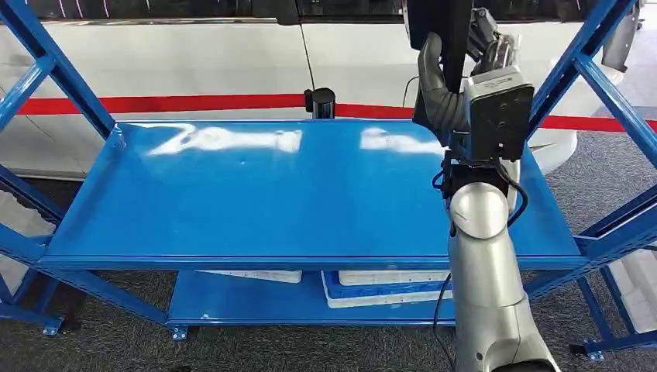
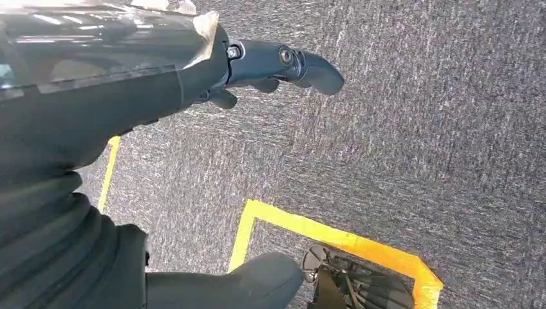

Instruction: Take the parts from the cabinet and place them on the table.

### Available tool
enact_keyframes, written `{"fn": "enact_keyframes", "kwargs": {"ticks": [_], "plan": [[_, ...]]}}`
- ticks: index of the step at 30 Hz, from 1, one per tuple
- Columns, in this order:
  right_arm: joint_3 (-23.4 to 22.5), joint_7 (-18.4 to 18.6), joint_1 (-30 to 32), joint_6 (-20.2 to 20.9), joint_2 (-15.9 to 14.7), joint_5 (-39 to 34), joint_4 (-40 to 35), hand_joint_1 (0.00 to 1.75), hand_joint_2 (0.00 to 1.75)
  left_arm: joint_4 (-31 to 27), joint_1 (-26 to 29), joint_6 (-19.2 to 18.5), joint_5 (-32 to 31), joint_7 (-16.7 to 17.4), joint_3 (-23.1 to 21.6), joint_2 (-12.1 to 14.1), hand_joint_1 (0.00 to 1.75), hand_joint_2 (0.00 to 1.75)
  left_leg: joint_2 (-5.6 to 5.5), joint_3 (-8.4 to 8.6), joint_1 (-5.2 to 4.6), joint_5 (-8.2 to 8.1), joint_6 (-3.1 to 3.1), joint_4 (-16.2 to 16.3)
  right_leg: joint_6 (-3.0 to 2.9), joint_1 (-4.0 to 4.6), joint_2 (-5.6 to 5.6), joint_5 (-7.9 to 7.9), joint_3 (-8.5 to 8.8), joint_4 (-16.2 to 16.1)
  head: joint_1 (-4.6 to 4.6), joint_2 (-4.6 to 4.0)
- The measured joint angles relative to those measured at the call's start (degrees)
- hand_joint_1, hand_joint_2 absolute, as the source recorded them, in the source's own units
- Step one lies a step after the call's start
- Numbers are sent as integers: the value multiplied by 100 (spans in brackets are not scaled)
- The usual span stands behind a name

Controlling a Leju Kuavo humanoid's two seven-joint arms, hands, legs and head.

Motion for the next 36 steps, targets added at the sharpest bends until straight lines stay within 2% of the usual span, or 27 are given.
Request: {"fn": "enact_keyframes", "kwargs": {"ticks": [3, 4, 5, 6, 7, 8, 9, 10, 11, 12, 13, 14, 17, 18, 19, 21, 22, 23, 24, 25, 27, 28, 29, 32, 33, 35, 36], "plan": [[-2, -3, -1, 2, 2, -2, 4, 175, 175, 0, 0, 0, 2, 0, 0, 0, 0, 175, -1, -3, 9, -1, -8, 5, 25, -12, -4, 57, 53, -115, 0, 0], [-29, -35, -8, 13, 15, -35, 40, 175, 175, 0, -1, 0, 0, 0, 0, 0, 0, 175, -3, -26, 53, -27, -84, 74, 167, -84, -42, 361, 402, -851, -2, 0], [-44, -51, -13, 32, 46, -85, 81, 175, 175, 0, -7, -6, 2, 0, 7, 9, 0, 175, -12, -117, 52, -51, -208, 171, 138, 8, 30, 460, 544, -1028, 11, 0], [-55, -51, -12, 37, 44, -107, 88, 175, 175, 0, -6, -20, 2, 0, 9, -5, 0, 175, -12, -117, 29, -48, -230, 212, 111, -12, 38, 470, 500, -1035, 9, 0], [-101, -62, 10, 37, 61, -231, 136, 175, 175, 0, 7, -118, -33, 35, 18, 11, 0, 175, -31, -155, 25, -18, -259, 244, 39, -24, 39, 425, 445, -1018, -15, 0], [-136, -116, 32, 37, 74, -348, 188, 175, 175, 7, 20, -190, -103, 77, 15, 22, 0, 175, -27, -202, 84, -36, -298, 269, -41, -70, 35, 467, 411, -1020, -11, 0], [-206, -197, 60, 37, 94, -486, 232, 175, 175, 7, 18, -219, -105, 118, 15, 31, 0, 175, 5, -495, 84, -739, -331, 1071, -177, -33, 29, 552, 319, -1017, -24, 0], [-269, -254, 171, 35, 72, -536, 293, 175, 175, 7, 21, -225, -105, 155, 15, 33, 0, 175, 6, -791, 84, -1169, -321, 2086, -268, 39, 16, 624, 212, -1012, -17, 0], [-350, -274, 228, 9, 59, -597, 341, 175, 175, 7, 15, -234, -105, 168, 15, 35, 0, 175, 2, -36, 42, -693, -177, 1037, -267, 96, 21, 677, 162, -1011, -17, 0], [-372, -287, 228, -7, 59, -623, 348, 175, 175, 7, 10, -245, -105, 166, 15, 43, 0, 175, -11, 295, 5, -601, -93, 544, -253, 94, 21, 688, 161, -1011, -24, 0], [-394, -300, 229, -18, 57, -634, 348, 175, 175, 7, 3, -265, -107, 164, 13, 52, 0, 175, 1, 429, -19, -680, -78, 331, -216, 135, 20, 710, 133, -1009, -9, 0], [-418, -313, 238, -24, 52, -649, 352, 175, 175, 7, 6, -286, -111, 151, 13, 48, 0, 175, 3, 398, -40, -629, -113, 337, -180, 101, 8, 735, 143, -1020, -9, 0], [-470, -315, 309, -63, 41, -634, 365, 175, 175, 7, 18, -345, -122, 142, 13, 48, 0, 175, -1, 368, -92, -555, -59, 283, -53, 81, 6, 819, 133, -1058, -26, 0], [-525, -300, 338, -94, 31, -591, 370, 175, 175, 7, 6, -356, -129, 129, 13, 44, 0, 175, 45, 368, -33, -447, -30, 183, -58, 96, -15, 719, 66, -965, -18, 0], [-549, -265, 339, -125, 26, -568, 370, 175, 175, 7, 2, -374, -140, 114, 15, 44, 0, 175, 39, 329, -45, -403, 8, 159, -76, 104, -16, 531, -26, -803, -15, 0], [-608, -188, 367, -166, 4, -487, 370, 175, 175, 7, 0, -437, -166, 92, 13, 42, 0, 175, 46, 218, -57, -327, 46, 161, -140, 102, -15, 44, -276, -44, -2, 0], [-643, -149, 401, -173, -4, -468, 370, 175, 175, 7, 4, -442, -173, 90, 13, 33, 0, 175, 53, 144, -61, -276, 50, 165, -132, 102, -15, -165, -424, 436, 0, 0], [-667, -125, 429, -175, -15, -457, 370, 175, 175, 7, 7, -444, -175, 90, 13, 33, 0, 175, 59, 85, -61, -232, 47, 168, -88, 102, -15, -199, -457, 662, 2, 0], [-686, -110, 455, -175, -22, -451, 370, 175, 175, 7, 8, -446, -175, 90, 13, 31, 0, 175, 61, 25, -61, -187, 40, 170, -27, 102, -15, -125, -363, 618, 0, 0], [-700, -107, 465, -177, -26, -442, 370, 175, 175, 7, 8, -446, -181, 90, 13, 31, 0, 175, 61, -32, -61, -146, 23, 178, 40, 101, -17, 33, -139, 326, 2, 0], [-708, -105, 455, -179, -26, -437, 361, 175, 175, 7, 6, -448, -181, 90, 13, 28, 0, 175, 61, -119, -60, -85, -19, 218, 111, 88, -31, 320, 513, -677, 0, 0], [-711, -103, 447, -179, -26, -427, 361, 175, 175, 7, 6, -448, -184, 90, 13, 31, 0, 175, 60, -171, -86, -68, -52, 251, 54, 87, -32, 214, 745, -1104, 2, 0], [-713, -97, 459, -179, -15, -403, 348, 175, 175, 7, 1, -448, -197, 88, 13, 28, 0, 175, 62, -200, -91, -24, -88, 260, 18, 152, -14, 223, 824, -1168, -17, 0], [-770, -29, 451, -184, -22, -278, 328, 175, 175, 7, 20, -468, -190, 3, 13, 28, 0, 175, 44, -231, -98, 94, -168, 264, -100, 135, -17, 308, 689, -1133, -26, 0], [-778, -18, 440, -181, -22, -249, 328, 175, 175, 7, 25, -470, -166, -44, 13, 42, 0, 175, 26, -281, -69, 56, -192, 292, -187, 19, -29, 364, 647, -1165, -22, 0], [-798, 10, 339, -181, -9, -180, 302, 175, 175, 7, 25, -472, -77, -122, 26, 50, 0, 175, 6, -445, -54, -556, -267, 762, -321, 46, -41, 485, 557, -1157, -44, 0], [-816, 13, 274, -181, -2, -144, 300, 175, 175, 7, 25, -468, -17, -131, 48, 52, 0, 175, 8, -569, -40, -889, -298, 1215, -333, 51, -42, 539, 487, -1156, -44, 0]]}}
